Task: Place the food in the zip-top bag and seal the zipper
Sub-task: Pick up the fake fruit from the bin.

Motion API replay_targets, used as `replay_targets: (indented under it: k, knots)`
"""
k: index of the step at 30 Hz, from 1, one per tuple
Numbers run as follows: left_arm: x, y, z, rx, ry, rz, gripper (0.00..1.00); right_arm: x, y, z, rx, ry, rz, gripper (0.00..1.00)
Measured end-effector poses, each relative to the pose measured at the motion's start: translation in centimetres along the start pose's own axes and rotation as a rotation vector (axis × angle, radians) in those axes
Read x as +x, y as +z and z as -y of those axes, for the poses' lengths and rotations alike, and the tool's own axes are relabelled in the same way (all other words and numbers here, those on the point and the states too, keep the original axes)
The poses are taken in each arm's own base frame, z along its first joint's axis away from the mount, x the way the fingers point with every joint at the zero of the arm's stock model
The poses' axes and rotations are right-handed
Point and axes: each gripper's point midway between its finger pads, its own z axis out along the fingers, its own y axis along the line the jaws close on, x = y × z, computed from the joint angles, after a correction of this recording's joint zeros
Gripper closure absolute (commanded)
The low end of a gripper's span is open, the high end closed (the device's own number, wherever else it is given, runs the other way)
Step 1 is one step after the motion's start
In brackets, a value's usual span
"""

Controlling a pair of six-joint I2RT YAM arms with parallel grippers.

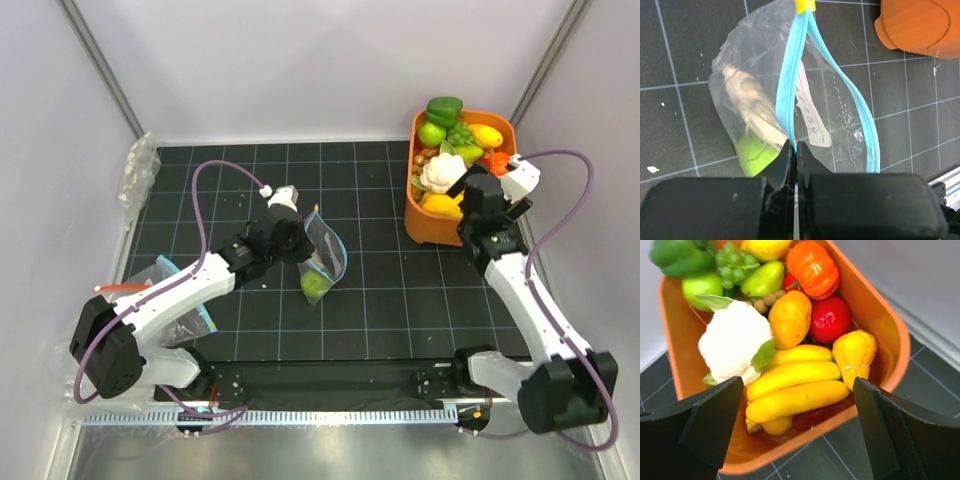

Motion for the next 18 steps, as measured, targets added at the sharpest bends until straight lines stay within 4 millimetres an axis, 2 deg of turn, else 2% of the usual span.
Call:
replay_targets:
  k: [4,6,9,11,16,18]
  knots:
    - [0.0,0.0,0.0,-0.001,0.000,-0.001,1.00,1.9,4.1,0.0,0.039,0.054,-0.109,0.00]
    - [0.0,0.0,0.0,0.000,0.000,-0.002,1.00,2.9,5.8,-0.1,0.059,0.077,-0.147,0.00]
    - [0.1,0.0,0.0,-0.001,0.000,-0.002,1.00,3.2,7.5,-0.3,0.085,0.090,-0.167,0.00]
    - [0.1,0.0,0.0,-0.001,0.000,-0.002,1.00,2.3,8.6,-1.0,0.095,0.085,-0.158,0.00]
    - [0.0,-0.1,0.0,-0.001,0.000,-0.002,1.00,-1.5,11.7,-3.1,0.105,0.063,-0.090,0.00]
    - [0.0,-0.2,0.0,0.000,0.000,0.000,1.00,-2.0,12.6,-3.0,0.114,0.062,-0.082,0.00]
